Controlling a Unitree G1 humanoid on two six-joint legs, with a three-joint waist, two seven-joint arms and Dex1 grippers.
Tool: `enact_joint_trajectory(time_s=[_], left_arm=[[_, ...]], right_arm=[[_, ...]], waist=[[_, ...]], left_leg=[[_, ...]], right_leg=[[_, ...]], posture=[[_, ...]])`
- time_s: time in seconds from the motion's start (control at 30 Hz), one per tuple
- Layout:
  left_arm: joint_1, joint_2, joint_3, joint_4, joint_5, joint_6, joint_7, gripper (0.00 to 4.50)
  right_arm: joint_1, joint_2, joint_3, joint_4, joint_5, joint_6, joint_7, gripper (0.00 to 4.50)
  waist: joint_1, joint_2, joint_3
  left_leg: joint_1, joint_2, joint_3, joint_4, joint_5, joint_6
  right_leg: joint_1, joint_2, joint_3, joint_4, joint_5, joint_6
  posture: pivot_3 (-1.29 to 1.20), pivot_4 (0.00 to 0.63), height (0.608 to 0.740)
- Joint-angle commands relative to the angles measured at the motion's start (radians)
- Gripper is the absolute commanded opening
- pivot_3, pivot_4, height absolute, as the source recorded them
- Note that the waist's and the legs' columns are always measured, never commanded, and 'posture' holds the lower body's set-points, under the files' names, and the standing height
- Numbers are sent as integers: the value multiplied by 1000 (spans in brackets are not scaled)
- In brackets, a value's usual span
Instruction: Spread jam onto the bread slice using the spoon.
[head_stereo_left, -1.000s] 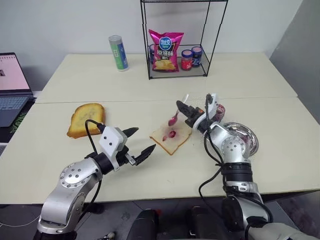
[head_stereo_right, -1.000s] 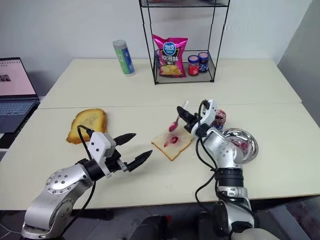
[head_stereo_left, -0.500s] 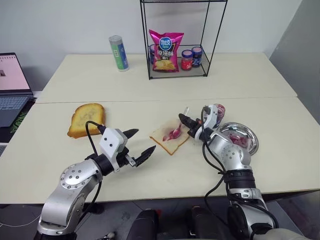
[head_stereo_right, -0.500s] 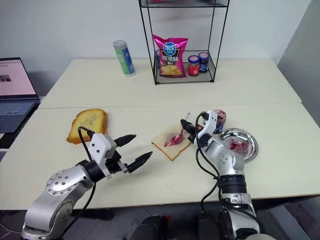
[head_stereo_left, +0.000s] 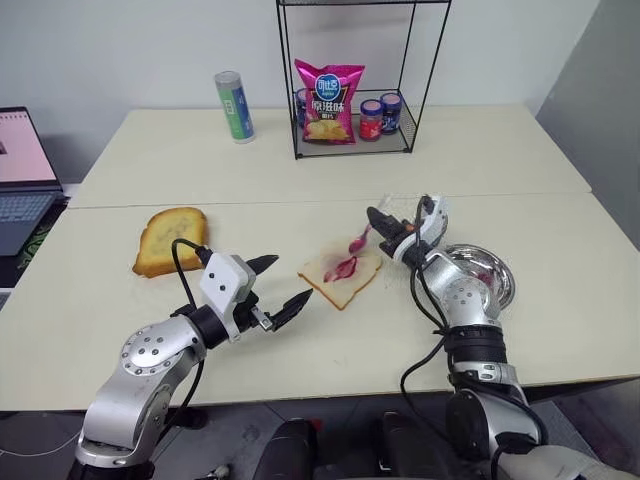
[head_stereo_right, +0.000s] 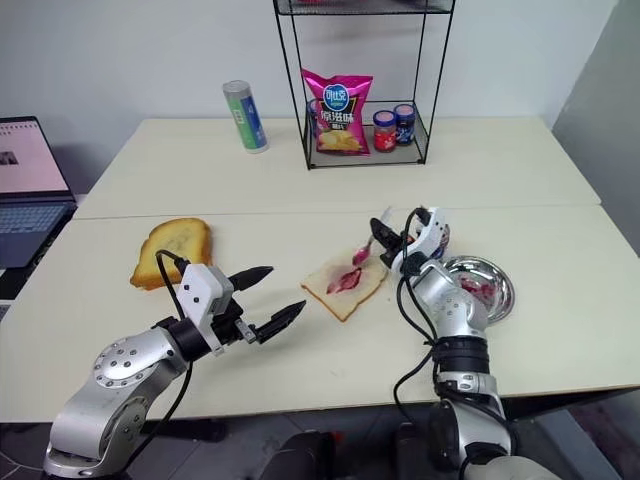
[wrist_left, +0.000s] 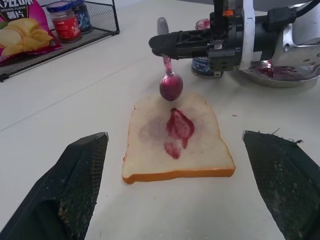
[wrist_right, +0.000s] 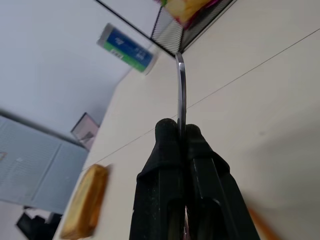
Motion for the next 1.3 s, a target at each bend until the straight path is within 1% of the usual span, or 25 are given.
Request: enact_joint_trajectory(time_s=[0.03,0.23,0.37,0.47,0.63,0.77,0.83,0.9,0.97,1.03,1.1,1.2,1.3], left_arm=[[-4,2,1,-24,-1,-15,1,4500],[2,3,6,-32,-2,-11,7,4500],[1,2,5,-31,0,-11,9,4500],[-2,2,-3,-24,7,-17,7,4500],[-15,-4,-7,-16,9,-19,8,4500],[-25,-8,-10,-10,10,-18,10,4500],[-35,-12,-9,-13,2,-9,14,4500],[-70,-6,-5,-17,-15,16,11,4500],[-132,21,-7,-8,-36,52,-16,4500],[-193,52,-18,-8,-79,110,-61,4500],[-246,76,-37,-10,-116,154,-97,4500],[-324,101,-75,5,-141,187,-152,4500],[-431,93,-139,46,-147,201,-210,4500]], right_arm=[[14,14,45,-59,1,7,27,8],[36,-11,119,-34,-89,-49,63,8],[37,-44,152,-4,-176,-152,86,8],[10,-74,150,37,-237,-255,96,8],[-46,-86,120,105,-248,-310,94,8],[-82,-73,91,99,-205,-288,95,8],[-99,-56,59,66,-145,-236,83,8],[-118,-32,14,-24,-11,-114,64,8],[-118,-29,-14,-156,134,19,44,8],[-97,-59,-15,-268,209,107,27,8],[-72,-102,-9,-353,239,161,18,8],[-41,-186,7,-463,225,192,2,8],[-44,-273,-70,-550,273,209,-61,8]], waist=[[0,0,0],[-1,0,0],[-1,0,0],[-1,0,0],[-1,0,0],[-1,0,0],[-1,0,0],[-1,0,0],[2,0,0],[3,0,0],[4,0,0],[6,0,0],[2,0,1]], left_leg=[[0,0,0,0,0,0],[0,0,0,0,0,0],[0,0,0,0,0,0],[0,0,0,0,0,0],[0,0,0,0,0,0],[0,0,0,0,0,0],[0,0,0,0,0,0],[0,0,0,0,0,0],[0,0,-1,0,0,0],[-1,0,-2,0,0,0],[-1,-1,-3,0,0,0],[-1,-2,-3,0,0,0],[-1,-3,-1,0,0,0]], right_leg=[[0,0,0,0,0,0],[0,0,0,-1,0,1],[0,0,0,-1,-1,1],[0,0,0,-1,-1,1],[0,0,0,0,-1,1],[0,0,0,0,0,0],[0,0,0,0,2,-3],[0,0,0,0,2,-3],[0,0,0,0,2,-3],[0,0,-2,0,2,-3],[0,0,-2,0,2,-3],[1,0,-3,-1,-1,2],[1,0,-1,-1,-1,3]], posture=[[0,150,740],[0,150,740],[0,150,740],[0,150,740],[0,150,740],[0,150,740],[0,150,740],[0,150,740],[0,150,740],[0,150,740],[0,150,740],[0,150,740],[0,150,740]])
